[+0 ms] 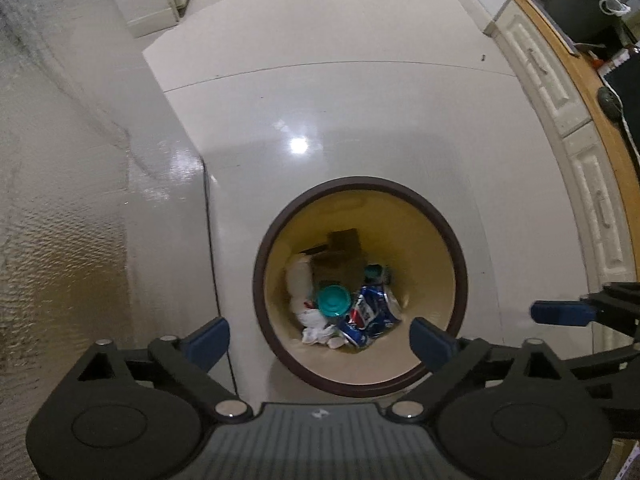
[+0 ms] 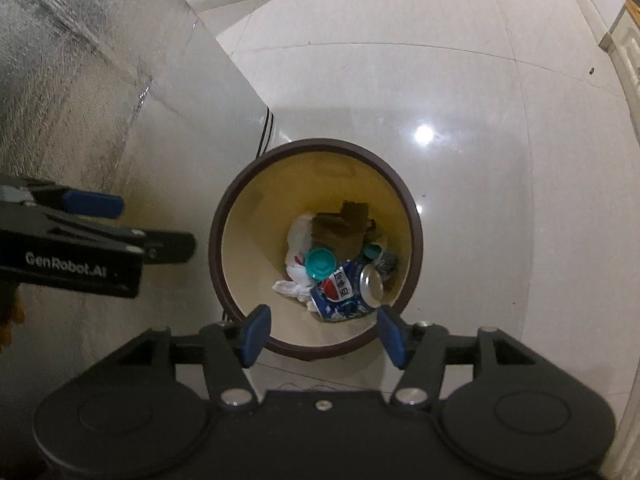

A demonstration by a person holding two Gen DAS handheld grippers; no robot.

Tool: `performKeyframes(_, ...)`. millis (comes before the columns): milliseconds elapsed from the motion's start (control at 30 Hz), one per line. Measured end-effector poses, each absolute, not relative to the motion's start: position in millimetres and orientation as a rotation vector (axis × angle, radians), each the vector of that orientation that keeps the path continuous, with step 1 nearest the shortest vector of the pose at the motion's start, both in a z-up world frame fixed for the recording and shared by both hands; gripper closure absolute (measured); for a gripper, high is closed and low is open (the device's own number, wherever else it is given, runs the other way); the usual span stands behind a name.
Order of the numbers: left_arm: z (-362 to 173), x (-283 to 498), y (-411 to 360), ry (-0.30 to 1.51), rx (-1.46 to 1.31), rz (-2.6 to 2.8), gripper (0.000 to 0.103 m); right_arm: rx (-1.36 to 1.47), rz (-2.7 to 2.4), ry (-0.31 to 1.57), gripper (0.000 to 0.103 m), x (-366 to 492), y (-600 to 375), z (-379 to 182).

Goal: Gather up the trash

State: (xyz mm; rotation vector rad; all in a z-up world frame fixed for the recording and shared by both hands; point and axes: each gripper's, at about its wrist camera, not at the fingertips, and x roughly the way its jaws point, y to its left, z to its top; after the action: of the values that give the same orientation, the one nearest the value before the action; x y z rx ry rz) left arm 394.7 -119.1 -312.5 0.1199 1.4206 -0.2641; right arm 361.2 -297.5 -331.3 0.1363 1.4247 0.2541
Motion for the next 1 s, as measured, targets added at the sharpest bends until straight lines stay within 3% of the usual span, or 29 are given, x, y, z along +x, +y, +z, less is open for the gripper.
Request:
performKeyframes(133, -309.2, 394.2, -117.1, 1.414, 0.103, -0.246, 0.0, 0.138, 0.249, 1.415, 0.031, 359.3, -299.2, -330.0)
performKeyframes(367, -300.1, 390.9, -116.3, 1.4, 0.085, -0.242, 0.0, 0.14, 0.2, 1.385, 0.002, 356.3, -307.8, -324.8)
performKeyframes(1000, -230.8, 359.5, -113.6, 1.271, 0.075, -0.175, 0.0, 0.157, 0.117, 1.243, 0.0, 333.3, -325.1, -254.6)
